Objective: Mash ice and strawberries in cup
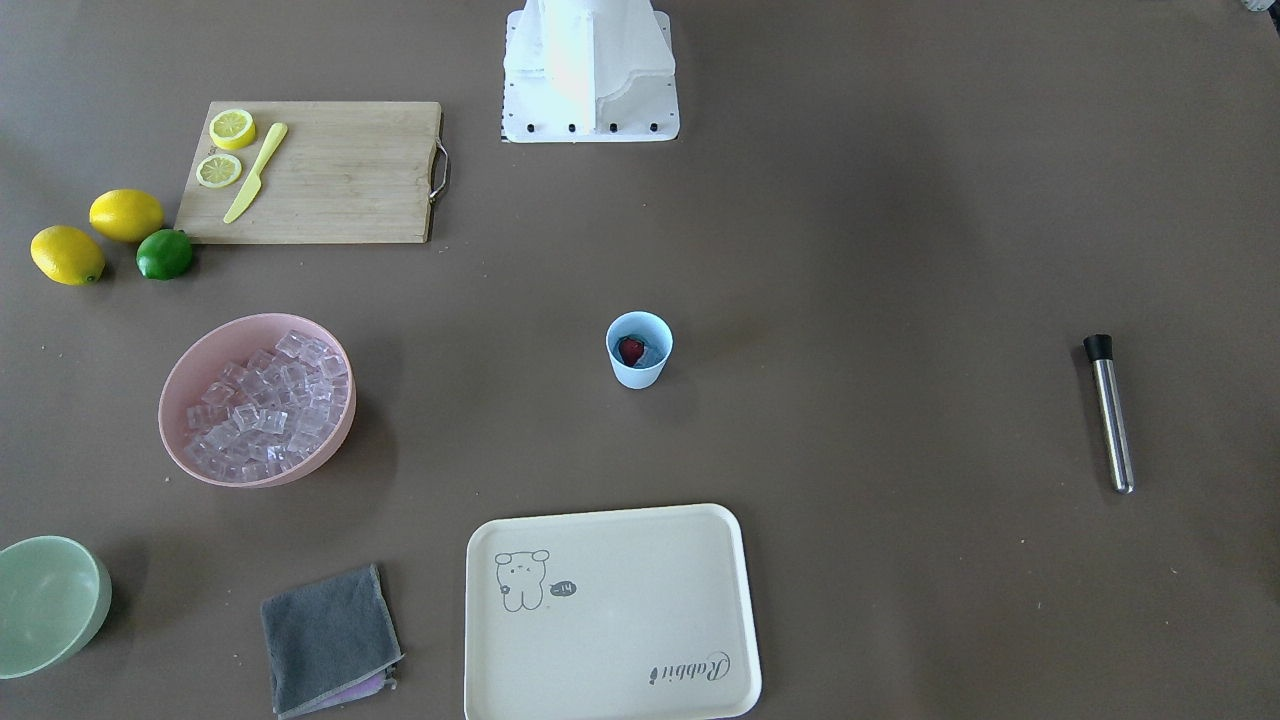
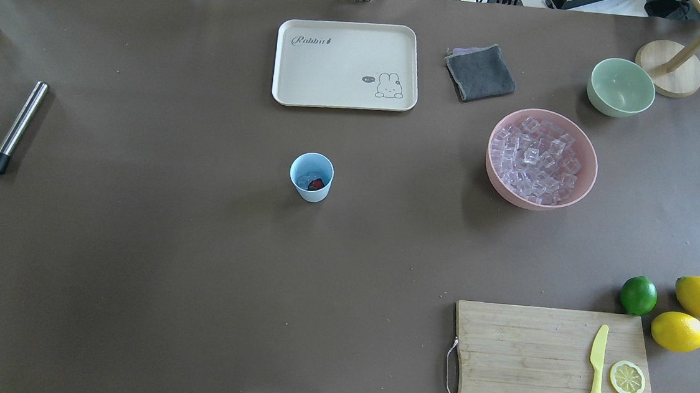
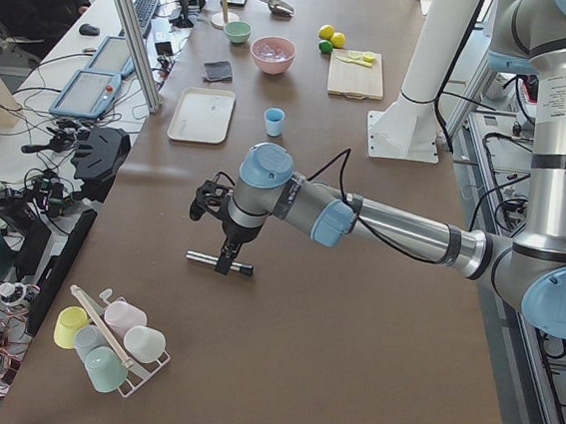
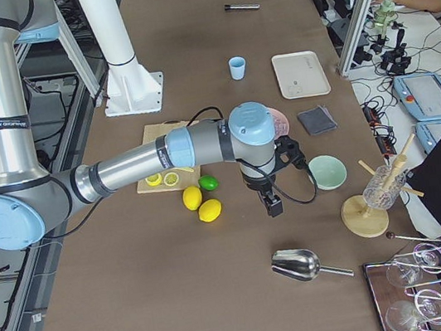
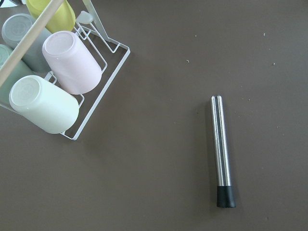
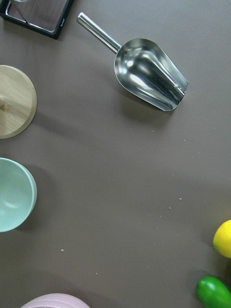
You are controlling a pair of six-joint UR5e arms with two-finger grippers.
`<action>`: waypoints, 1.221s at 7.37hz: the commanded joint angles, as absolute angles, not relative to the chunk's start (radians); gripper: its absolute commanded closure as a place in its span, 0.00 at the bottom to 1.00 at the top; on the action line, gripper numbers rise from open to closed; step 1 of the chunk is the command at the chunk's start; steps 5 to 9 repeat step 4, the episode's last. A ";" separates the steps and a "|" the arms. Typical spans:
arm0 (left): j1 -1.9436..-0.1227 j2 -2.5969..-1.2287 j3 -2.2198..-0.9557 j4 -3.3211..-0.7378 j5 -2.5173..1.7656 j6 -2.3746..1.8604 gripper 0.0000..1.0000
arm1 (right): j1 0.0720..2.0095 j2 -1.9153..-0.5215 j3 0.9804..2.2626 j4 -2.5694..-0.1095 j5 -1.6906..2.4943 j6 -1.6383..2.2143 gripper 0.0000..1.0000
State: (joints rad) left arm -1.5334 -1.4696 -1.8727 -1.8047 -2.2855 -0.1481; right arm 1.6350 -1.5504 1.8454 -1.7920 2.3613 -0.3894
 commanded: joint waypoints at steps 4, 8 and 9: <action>-1.510 -1.580 -1.812 -1.798 -2.283 -0.149 0.02 | 1.608 -1.482 1.807 -1.816 2.367 -0.379 0.01; -1.510 -1.580 -1.812 -1.798 -2.283 -0.149 0.02 | 1.608 -1.482 1.807 -1.816 2.367 -0.379 0.01; -1.510 -1.580 -1.812 -1.798 -2.283 -0.149 0.02 | 1.608 -1.482 1.807 -1.816 2.367 -0.379 0.01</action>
